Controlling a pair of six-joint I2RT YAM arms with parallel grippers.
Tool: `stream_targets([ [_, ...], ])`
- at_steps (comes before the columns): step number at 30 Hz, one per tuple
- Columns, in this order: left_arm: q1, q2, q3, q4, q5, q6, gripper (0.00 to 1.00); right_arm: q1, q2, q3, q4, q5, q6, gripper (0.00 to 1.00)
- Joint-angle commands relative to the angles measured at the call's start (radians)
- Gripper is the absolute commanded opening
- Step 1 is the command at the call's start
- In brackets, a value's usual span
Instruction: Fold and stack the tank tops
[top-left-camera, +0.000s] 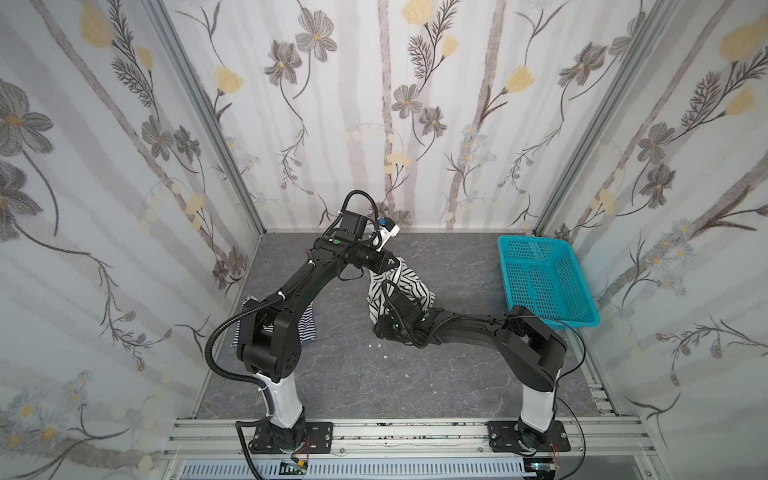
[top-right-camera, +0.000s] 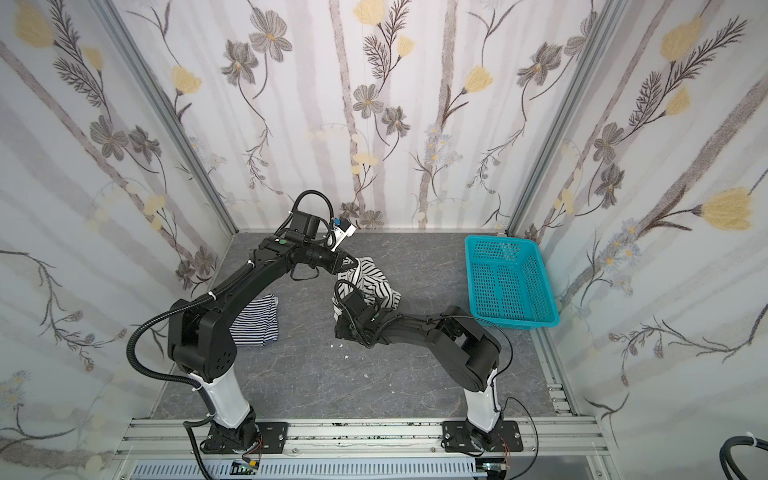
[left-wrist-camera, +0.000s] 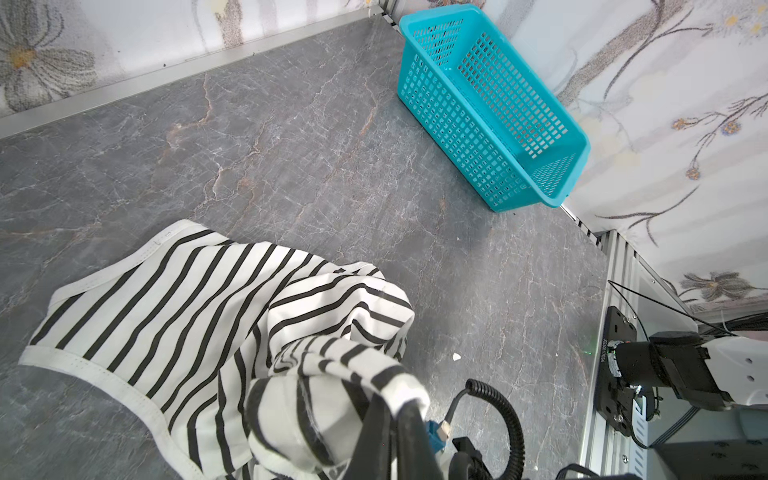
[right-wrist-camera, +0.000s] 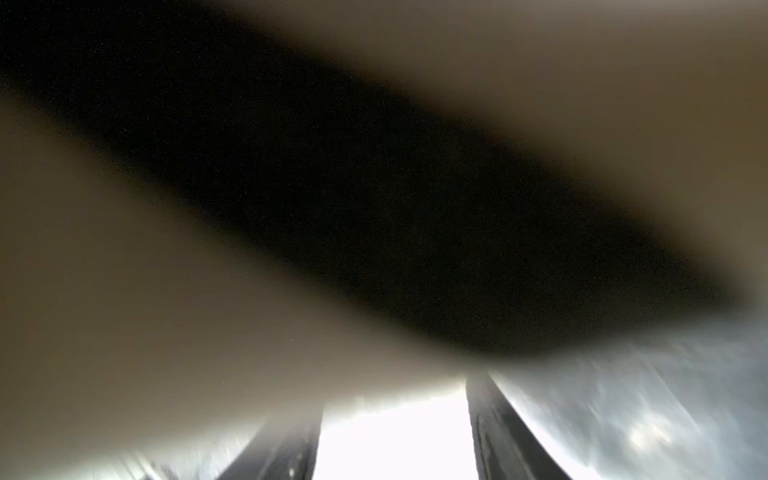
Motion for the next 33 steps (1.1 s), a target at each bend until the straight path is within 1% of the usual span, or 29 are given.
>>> stream_targets([
  [1,-0.001,0.014,0.028,0.012,0.007,-0.018,0.0,0.004,0.041,0.059,-0.057,0.063,0.033,0.55],
  [4,-0.004,0.018,0.034,0.013,0.016,-0.025,0.0,0.004,0.077,0.121,-0.118,0.124,0.04,0.51],
  [6,-0.007,0.017,0.034,0.012,0.013,-0.025,0.0,0.004,0.114,0.183,-0.196,0.18,0.038,0.47],
  [8,-0.007,0.017,0.034,0.013,0.016,-0.028,0.0,0.002,0.159,0.25,-0.276,0.234,0.032,0.41],
  [10,-0.008,0.016,0.034,0.013,0.015,-0.029,0.0,-0.006,0.186,0.281,-0.317,0.251,0.028,0.35],
  [13,-0.006,0.001,0.029,0.013,-0.007,-0.022,0.0,-0.025,0.172,0.257,-0.351,0.282,0.005,0.34],
  [17,-0.001,-0.023,0.025,0.013,-0.019,-0.018,0.0,-0.088,0.077,0.112,-0.343,0.331,-0.048,0.36],
  [20,0.0,-0.034,0.025,0.012,-0.006,-0.022,0.0,-0.174,0.005,0.005,-0.297,0.32,-0.095,0.39],
  [22,-0.003,-0.037,0.026,0.013,0.0,-0.026,0.0,-0.211,-0.043,-0.052,-0.247,0.308,-0.126,0.4],
  [24,-0.002,-0.04,0.025,0.013,0.007,-0.032,0.0,-0.243,-0.065,-0.074,-0.199,0.263,-0.161,0.4],
  [28,-0.009,-0.036,0.021,0.013,0.012,-0.04,0.0,-0.306,-0.037,-0.032,-0.12,0.089,-0.215,0.41],
  [31,-0.017,-0.034,0.03,0.012,0.017,-0.053,0.0,-0.32,0.004,0.034,-0.138,0.042,-0.226,0.42],
  [33,-0.021,-0.04,0.031,0.012,0.02,-0.058,0.0,-0.35,0.048,0.089,-0.171,0.027,-0.227,0.42],
])
